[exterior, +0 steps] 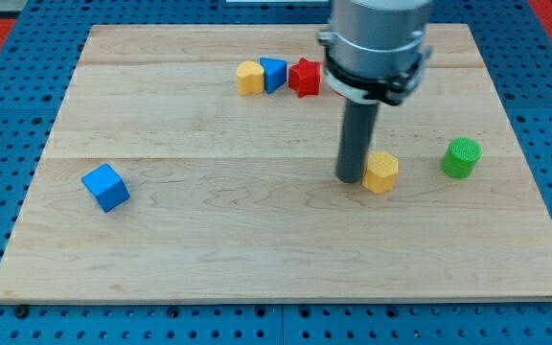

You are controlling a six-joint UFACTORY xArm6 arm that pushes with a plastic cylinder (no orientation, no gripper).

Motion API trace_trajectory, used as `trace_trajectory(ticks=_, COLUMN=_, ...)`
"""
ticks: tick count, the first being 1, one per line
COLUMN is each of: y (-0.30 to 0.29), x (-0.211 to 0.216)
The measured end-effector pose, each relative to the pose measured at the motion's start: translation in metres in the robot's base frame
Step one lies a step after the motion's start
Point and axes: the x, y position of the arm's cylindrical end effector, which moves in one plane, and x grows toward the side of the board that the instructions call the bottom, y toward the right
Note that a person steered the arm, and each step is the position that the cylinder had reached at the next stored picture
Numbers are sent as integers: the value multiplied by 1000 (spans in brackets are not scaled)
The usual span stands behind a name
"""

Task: Move the yellow hexagon up a bit

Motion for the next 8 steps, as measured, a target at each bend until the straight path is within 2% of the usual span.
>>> trace_trajectory(ticks=1, y=22, x=30)
trace_trajectory(ticks=2, y=61, x=30)
trace_trajectory(ticks=3, y=29, x=-11)
trace_trajectory(ticks=4, y=-28, x=-36)
trace_trajectory(ticks=5, y=-23, x=7)
trace_trajectory(ticks=6, y=26, x=27)
trace_trajectory(ticks=7, y=46, x=1)
trace_trajectory(ticks=8, y=-2, x=-39)
